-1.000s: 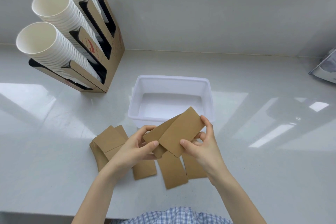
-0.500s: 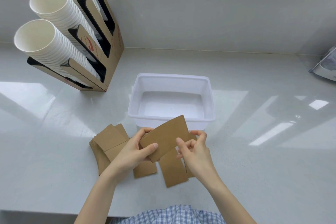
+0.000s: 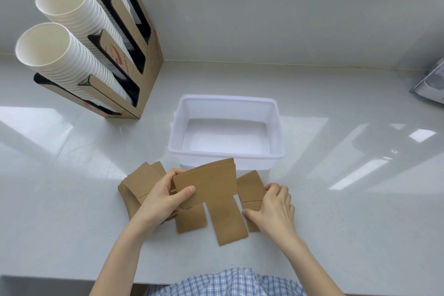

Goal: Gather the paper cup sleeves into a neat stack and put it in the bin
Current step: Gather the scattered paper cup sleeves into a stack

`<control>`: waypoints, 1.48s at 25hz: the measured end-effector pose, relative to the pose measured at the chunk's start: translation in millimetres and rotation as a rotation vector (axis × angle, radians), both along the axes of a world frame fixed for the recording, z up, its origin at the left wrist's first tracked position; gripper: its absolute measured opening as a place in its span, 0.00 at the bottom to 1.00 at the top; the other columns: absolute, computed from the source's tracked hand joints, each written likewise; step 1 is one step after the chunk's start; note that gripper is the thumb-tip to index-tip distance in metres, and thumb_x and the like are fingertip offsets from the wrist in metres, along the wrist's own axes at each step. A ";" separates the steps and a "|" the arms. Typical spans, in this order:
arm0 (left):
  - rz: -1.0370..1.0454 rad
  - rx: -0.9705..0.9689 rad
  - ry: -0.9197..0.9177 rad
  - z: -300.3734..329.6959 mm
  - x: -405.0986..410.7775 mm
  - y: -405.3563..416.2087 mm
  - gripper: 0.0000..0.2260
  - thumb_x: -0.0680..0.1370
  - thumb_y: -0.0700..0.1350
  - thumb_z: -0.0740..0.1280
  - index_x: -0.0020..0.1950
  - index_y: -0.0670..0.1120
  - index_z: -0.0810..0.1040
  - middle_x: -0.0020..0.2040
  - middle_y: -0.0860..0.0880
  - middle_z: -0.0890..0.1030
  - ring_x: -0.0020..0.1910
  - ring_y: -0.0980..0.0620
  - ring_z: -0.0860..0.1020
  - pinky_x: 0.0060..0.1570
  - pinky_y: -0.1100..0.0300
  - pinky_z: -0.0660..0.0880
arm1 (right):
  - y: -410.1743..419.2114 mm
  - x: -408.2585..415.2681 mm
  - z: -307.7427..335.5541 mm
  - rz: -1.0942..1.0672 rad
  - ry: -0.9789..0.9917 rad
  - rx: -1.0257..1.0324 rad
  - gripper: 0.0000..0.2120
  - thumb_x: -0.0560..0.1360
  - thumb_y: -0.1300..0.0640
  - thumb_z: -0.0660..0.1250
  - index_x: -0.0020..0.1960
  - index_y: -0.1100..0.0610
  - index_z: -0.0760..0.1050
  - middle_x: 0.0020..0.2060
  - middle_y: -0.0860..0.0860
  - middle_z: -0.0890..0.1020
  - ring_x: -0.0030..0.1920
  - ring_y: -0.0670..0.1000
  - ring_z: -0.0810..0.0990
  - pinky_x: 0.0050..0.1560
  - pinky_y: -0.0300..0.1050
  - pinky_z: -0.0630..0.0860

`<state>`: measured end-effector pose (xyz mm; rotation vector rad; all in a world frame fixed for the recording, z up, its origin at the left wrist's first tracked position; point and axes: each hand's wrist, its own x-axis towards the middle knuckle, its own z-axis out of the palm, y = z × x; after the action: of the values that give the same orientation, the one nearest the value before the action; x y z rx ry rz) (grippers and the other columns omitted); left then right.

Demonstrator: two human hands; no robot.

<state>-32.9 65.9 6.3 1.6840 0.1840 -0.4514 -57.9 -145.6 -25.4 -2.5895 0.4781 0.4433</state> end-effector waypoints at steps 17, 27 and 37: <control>-0.101 0.074 0.056 3.7 -0.3 -9.8 0.07 0.76 0.40 0.61 0.53 0.45 0.69 0.46 0.46 0.77 0.38 0.52 0.80 0.40 0.59 0.81 | -17.1 5.6 30.2 0.168 -0.254 0.516 0.17 0.74 0.61 0.58 0.58 0.45 0.73 0.46 0.45 0.76 0.45 0.42 0.74 0.41 0.26 0.69; -0.166 0.124 0.052 10.8 -1.9 -22.2 0.07 0.75 0.42 0.63 0.53 0.45 0.69 0.44 0.46 0.77 0.38 0.48 0.81 0.46 0.52 0.81 | 16.4 17.8 34.0 0.350 -0.337 0.501 0.16 0.75 0.59 0.61 0.62 0.51 0.72 0.49 0.47 0.70 0.49 0.36 0.72 0.49 0.26 0.68; 0.014 0.130 0.071 11.9 0.3 2.4 0.05 0.76 0.42 0.62 0.51 0.49 0.70 0.43 0.48 0.79 0.32 0.55 0.81 0.43 0.51 0.80 | 9.3 13.4 16.1 0.225 -0.306 0.374 0.19 0.76 0.52 0.61 0.64 0.56 0.64 0.54 0.50 0.69 0.58 0.50 0.70 0.55 0.39 0.67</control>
<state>-32.6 68.3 18.2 1.7941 0.2826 -0.4977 -44.5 -136.3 -9.3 -2.2941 -0.0049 0.1801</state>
